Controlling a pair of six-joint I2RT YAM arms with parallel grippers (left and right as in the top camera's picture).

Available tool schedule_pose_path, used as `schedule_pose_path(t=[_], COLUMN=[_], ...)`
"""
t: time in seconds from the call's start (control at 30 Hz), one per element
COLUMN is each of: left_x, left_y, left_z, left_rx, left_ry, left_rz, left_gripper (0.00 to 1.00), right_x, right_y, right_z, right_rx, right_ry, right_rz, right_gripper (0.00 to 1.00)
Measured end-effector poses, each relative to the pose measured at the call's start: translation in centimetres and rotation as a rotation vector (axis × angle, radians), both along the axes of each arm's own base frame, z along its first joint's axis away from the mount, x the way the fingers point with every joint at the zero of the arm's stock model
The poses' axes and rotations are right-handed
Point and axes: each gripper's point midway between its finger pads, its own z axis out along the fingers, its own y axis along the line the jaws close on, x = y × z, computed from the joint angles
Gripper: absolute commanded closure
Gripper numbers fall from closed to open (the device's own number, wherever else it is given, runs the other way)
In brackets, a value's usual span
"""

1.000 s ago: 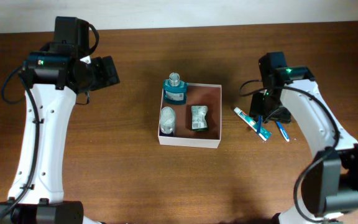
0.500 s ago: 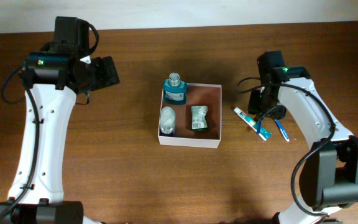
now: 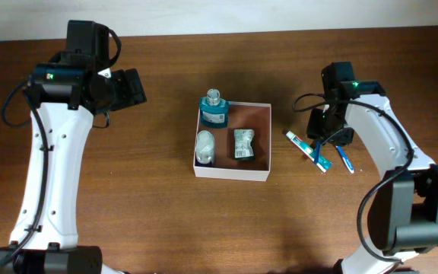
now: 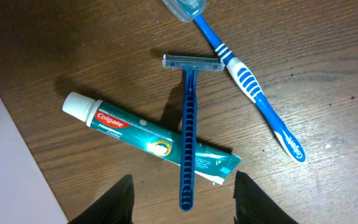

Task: Pack container
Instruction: 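Move right gripper over the blue razor and lower onto its handle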

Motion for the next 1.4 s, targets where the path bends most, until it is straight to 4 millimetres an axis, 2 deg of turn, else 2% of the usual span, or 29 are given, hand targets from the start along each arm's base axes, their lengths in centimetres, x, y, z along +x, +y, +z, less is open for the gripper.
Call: schedule_pose_path(t=[0.27, 0.4, 0.67, 0.97, 1.4], left_x=[0.0, 0.0, 0.0, 0.0, 0.0], left_y=[0.0, 0.0, 0.0, 0.0, 0.0], left_z=[0.0, 0.0, 0.0, 0.0, 0.0], left_rx=[0.0, 0.0, 0.0, 0.0, 0.0], left_ry=[0.0, 0.0, 0.0, 0.0, 0.0], left_rz=[0.0, 0.0, 0.0, 0.0, 0.0], left_gripper=[0.01, 0.0, 0.01, 0.01, 0.01], right_x=[0.2, 0.1, -0.2, -0.1, -0.6], right_y=[0.0, 0.0, -0.1, -1.5, -1.4], right_z=[-0.5, -1.5, -4.1, -5.6, -7.6], right_rx=[0.0, -0.001, 0.001, 0.003, 0.007], right_ry=[0.005, 0.031, 0.1, 0.118, 0.107], right_rz=[0.0, 0.002, -0.004, -0.043, -0.043], right_gripper=[0.55, 0.46, 0.46, 0.46, 0.47])
